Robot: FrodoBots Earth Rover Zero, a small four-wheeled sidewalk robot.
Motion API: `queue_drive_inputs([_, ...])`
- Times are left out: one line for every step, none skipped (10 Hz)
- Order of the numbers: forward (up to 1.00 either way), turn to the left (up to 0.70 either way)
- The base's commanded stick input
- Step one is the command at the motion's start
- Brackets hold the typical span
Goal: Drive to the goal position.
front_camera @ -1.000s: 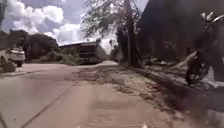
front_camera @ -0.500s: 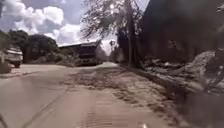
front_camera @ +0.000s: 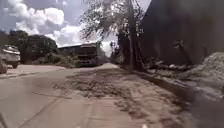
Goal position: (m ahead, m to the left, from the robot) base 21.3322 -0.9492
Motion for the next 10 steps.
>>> queue_drive_inputs([0.7,0.0])
queue_drive_inputs([0.7,0.0])
queue_drive_inputs([0.7,0.0])
queue_drive_inputs([0.7,0.0])
queue_drive_inputs([0.7,0.0])
queue_drive_inputs([0.7,0.0])
queue_drive_inputs([0.7,0.0])
queue_drive_inputs([0.7,0.0])
queue_drive_inputs([0.7,0.0])
queue_drive_inputs([0.7,0.0])
